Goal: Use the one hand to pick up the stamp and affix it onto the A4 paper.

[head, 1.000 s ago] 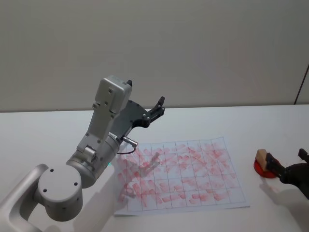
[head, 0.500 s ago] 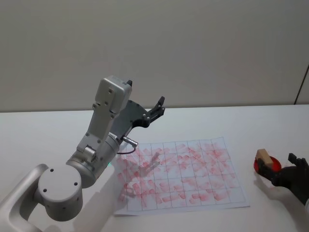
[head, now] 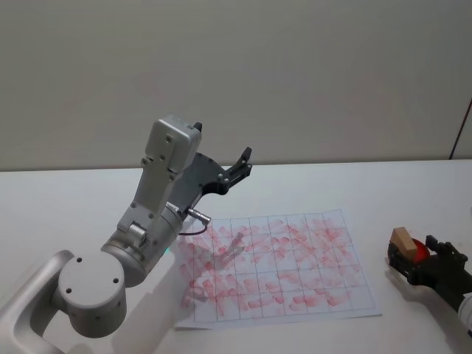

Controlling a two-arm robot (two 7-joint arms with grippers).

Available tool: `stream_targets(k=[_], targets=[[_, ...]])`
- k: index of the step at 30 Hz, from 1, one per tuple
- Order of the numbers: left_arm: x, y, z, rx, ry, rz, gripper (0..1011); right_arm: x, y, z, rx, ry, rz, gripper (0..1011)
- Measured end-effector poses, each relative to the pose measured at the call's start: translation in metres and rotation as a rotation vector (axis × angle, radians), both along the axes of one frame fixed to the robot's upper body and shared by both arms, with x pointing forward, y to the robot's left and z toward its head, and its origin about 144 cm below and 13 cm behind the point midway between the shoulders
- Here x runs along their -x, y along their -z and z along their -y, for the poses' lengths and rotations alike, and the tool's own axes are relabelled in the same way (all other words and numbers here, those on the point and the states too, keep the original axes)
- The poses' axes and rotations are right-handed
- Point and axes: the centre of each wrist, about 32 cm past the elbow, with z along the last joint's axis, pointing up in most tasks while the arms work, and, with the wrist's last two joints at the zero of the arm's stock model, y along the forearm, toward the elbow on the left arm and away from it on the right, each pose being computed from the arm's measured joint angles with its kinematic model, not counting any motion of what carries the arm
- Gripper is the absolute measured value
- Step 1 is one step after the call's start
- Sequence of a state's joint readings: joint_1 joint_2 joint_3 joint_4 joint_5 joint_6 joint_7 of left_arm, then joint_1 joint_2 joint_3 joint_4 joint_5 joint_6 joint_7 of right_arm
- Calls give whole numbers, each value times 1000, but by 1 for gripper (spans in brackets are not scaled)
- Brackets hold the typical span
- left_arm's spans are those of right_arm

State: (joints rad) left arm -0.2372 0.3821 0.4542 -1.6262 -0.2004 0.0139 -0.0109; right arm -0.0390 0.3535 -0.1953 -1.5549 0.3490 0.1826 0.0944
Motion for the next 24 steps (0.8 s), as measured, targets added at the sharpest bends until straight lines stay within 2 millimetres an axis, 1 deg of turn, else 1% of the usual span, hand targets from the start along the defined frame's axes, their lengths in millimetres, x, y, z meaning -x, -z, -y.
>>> stream_targets(k=[1,2,3,5,7,8,9,10,12,14,16,18,20,24], targets=[[0,0,0,0,0,0,1001,0,0,0,1,-1,-1,795],[0,0,0,0,0,0,1001,-1,0,0,2,-3,-2,741],[0,0,0,0,0,0,1001,-1,1,0,2,-3,-3,732],[0,0,0,0,0,0,1001,-2,1,0,3,-6,-4,646],[0,0,0,0,0,0,1001,-2,1,0,4,-7,-5,591],[0,0,0,0,0,0,1001,-2,1,0,4,-8,-5,546],[0,0,0,0,0,0,1001,-3,2,0,4,-8,-6,536],[0,0,0,0,0,0,1001,-3,2,0,5,-9,-6,487],[0,0,0,0,0,0,1001,-3,2,0,5,-10,-7,448],[0,0,0,0,0,0,1001,-3,2,0,6,-11,-7,363],[0,0,0,0,0,0,1001,-4,2,0,6,-12,-7,332],[0,0,0,0,0,0,1001,-4,2,0,6,-12,-8,249],[0,0,0,0,0,0,1001,-4,2,-1,7,-13,-8,214],[0,0,0,0,0,0,1001,-4,2,-1,7,-14,-9,216]])
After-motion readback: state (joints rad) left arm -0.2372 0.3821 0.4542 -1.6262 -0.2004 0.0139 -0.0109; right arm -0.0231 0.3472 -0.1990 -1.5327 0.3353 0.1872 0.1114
